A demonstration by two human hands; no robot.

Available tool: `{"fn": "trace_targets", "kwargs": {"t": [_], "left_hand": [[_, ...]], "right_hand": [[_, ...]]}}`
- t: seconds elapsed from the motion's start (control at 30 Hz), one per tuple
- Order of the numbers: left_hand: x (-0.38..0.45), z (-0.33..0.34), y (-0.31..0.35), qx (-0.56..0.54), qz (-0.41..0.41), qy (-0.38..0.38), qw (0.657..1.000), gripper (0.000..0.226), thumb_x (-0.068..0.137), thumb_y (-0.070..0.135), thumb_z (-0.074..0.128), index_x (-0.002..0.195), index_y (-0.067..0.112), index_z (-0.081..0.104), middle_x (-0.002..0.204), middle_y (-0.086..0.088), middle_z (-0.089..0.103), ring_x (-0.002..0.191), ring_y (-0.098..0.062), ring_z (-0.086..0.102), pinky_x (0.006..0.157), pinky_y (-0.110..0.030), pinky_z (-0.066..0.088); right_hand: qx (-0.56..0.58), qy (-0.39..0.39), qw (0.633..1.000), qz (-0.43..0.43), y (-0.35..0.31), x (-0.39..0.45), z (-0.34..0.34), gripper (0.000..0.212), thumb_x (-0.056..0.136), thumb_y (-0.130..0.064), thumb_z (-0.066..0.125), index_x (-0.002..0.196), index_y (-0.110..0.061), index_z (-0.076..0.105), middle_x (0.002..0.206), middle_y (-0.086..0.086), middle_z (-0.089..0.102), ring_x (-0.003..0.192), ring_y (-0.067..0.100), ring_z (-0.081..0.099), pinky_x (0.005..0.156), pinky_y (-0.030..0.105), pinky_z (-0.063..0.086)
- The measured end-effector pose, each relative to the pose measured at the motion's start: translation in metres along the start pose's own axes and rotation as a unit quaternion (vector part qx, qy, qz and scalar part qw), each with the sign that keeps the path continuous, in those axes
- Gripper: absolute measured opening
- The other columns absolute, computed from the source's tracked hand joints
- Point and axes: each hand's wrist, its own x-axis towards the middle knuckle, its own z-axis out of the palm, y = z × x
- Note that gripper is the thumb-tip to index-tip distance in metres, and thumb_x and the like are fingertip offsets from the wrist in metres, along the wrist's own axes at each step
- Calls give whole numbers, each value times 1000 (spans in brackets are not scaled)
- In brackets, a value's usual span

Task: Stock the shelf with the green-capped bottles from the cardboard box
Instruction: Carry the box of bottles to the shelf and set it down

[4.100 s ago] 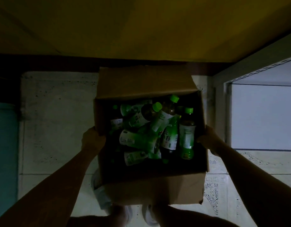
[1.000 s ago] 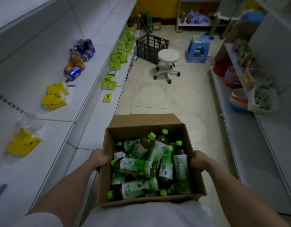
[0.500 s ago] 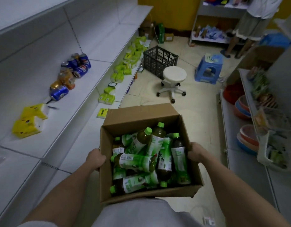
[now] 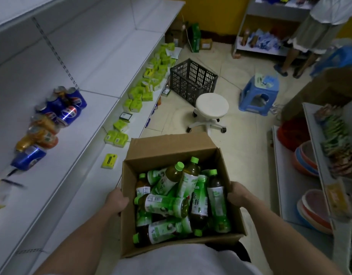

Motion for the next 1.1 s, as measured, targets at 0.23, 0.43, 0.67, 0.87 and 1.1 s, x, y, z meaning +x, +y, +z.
{"fn": "trace_targets", "kwargs": {"t": [0.23, 0.43, 0.67, 0.87, 1.1], "left_hand": [[67, -9, 66, -21, -59, 20, 998, 19, 84, 10, 59, 92, -4, 69, 95, -23, 69, 89, -35, 66, 71, -34, 49], [107, -16, 154, -74, -127, 59, 987, 9, 85, 7, 57, 82, 1, 62, 77, -15, 62, 62, -24, 58, 52, -28, 46], [166, -54, 276, -130, -122, 152, 972, 11, 85, 7, 58, 82, 1, 66, 80, -14, 61, 82, -26, 60, 66, -26, 41], [225, -74, 321, -190, -148, 172, 955, 12, 83, 6, 58, 74, 5, 65, 68, -10, 60, 67, -22, 57, 48, -22, 41], [325, -138, 353, -225, -172, 187, 941, 19, 82, 4, 57, 62, 4, 60, 55, -7, 55, 57, -22, 58, 56, -26, 44]], "right_hand": [[-34, -50, 998, -31, -44, 116, -64, 34, 84, -5, 51, 116, -3, 64, 118, 20, 66, 109, 36, 62, 82, 33, 51], [-116, -88, 984, -103, -100, 231, -147, 33, 86, -3, 48, 116, 0, 62, 118, 22, 65, 110, 37, 61, 86, 36, 50], [-188, -65, 965, -172, -198, 360, -275, 37, 84, -8, 55, 119, 0, 59, 119, 19, 63, 112, 36, 59, 86, 34, 49], [-255, -63, 940, -218, -280, 455, -320, 36, 82, -16, 56, 117, -9, 62, 116, 13, 67, 107, 29, 62, 93, 38, 51], [-220, -97, 942, -235, -377, 539, -333, 34, 85, -4, 55, 118, -5, 61, 117, 17, 65, 112, 32, 61, 94, 41, 53]]}}
